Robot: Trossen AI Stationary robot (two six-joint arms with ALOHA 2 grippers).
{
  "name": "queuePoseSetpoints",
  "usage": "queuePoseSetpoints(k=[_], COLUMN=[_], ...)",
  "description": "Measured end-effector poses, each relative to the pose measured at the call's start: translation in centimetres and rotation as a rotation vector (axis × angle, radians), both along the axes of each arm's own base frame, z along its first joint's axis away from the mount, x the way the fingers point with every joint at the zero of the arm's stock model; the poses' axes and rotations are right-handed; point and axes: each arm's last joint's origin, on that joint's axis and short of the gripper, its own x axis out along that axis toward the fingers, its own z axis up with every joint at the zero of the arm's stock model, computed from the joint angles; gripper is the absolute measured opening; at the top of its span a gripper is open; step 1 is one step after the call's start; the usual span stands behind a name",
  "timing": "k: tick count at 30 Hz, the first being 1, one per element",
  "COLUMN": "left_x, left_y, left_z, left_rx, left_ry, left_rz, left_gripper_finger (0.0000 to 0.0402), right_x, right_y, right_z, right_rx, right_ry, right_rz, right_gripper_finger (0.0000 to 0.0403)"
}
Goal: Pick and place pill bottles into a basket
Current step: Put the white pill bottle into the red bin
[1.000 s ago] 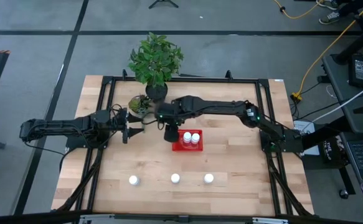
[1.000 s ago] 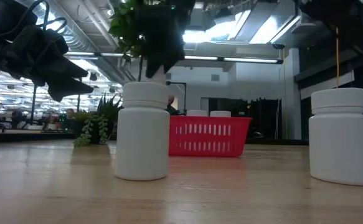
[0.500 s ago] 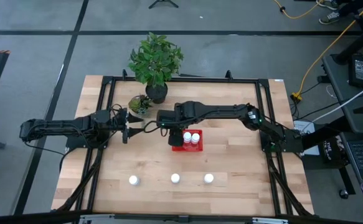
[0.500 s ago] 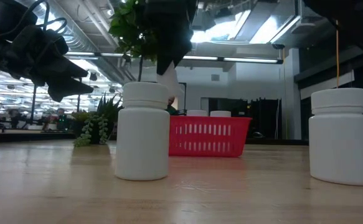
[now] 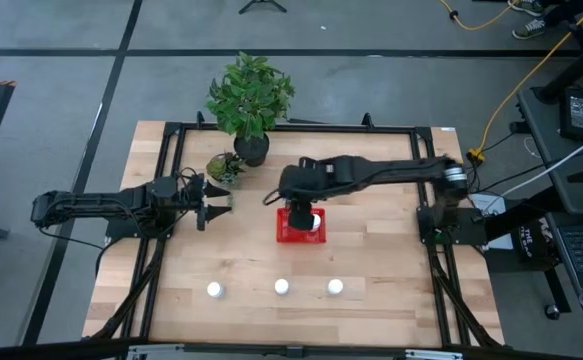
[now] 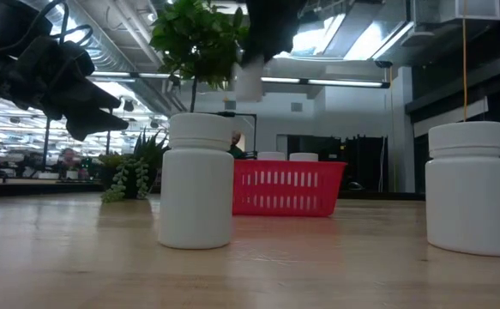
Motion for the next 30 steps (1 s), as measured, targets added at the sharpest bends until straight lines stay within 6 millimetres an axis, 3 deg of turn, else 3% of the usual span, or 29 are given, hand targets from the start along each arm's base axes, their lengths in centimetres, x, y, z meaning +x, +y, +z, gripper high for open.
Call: queuePoseSetpoints(k=[4, 11, 22, 30], left_x=[0.0, 0.0, 0.0, 0.0], left_y=[0.0, 0.0, 0.0, 0.0], left_z=[0.0, 0.0, 0.0, 0.0], left_rx=[0.010, -0.008, -0.023, -0.023], left_ry=[0.003, 0.000, -0.002, -0.002], left_rz=[-0.002, 0.002, 0.006, 0.004], left_gripper_finger=[0.0281, 0.0281, 0.0281, 0.0281], right_x=[-0.6, -0.6, 0.8, 0.8], right_y=[-1.0, -0.7, 0.2, 0.4], right_z=[-0.2, -1.5, -5.6, -6.5], right_rx=[0.173, 0.209, 0.199, 0.209], right_ry=[-0.289, -0.233, -0.089, -0.041], right_rz=[-0.040, -0.045, -0.030, -0.050], right_gripper_finger=[0.0164, 0.0164, 0.0164, 0.0164])
